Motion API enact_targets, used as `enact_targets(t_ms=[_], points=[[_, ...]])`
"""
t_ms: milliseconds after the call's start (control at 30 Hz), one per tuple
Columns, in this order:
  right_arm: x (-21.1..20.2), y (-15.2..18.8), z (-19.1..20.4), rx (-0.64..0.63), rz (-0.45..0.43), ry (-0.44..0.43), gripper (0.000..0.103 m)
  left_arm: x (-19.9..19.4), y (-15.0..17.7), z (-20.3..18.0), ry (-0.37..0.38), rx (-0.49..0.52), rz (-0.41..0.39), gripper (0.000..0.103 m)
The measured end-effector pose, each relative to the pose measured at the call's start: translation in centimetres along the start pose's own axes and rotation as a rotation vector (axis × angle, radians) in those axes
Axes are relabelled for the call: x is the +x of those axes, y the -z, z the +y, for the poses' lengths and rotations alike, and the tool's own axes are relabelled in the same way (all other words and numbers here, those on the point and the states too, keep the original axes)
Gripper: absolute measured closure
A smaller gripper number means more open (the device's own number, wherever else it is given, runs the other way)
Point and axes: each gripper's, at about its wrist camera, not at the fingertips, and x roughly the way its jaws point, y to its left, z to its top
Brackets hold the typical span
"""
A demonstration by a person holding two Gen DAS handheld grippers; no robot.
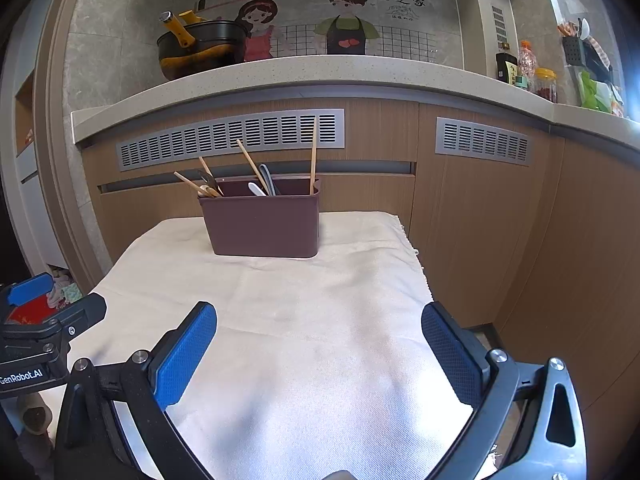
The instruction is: Organize utensils
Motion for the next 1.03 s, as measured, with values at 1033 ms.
enact_targets(t_ms=[1033], points=[[-0.41,0.16,-0.39,-0.008,-0.009,-0.002,0.0,-0.6,-0.03,0.19,-0.005,0.009,-0.014,0.0]])
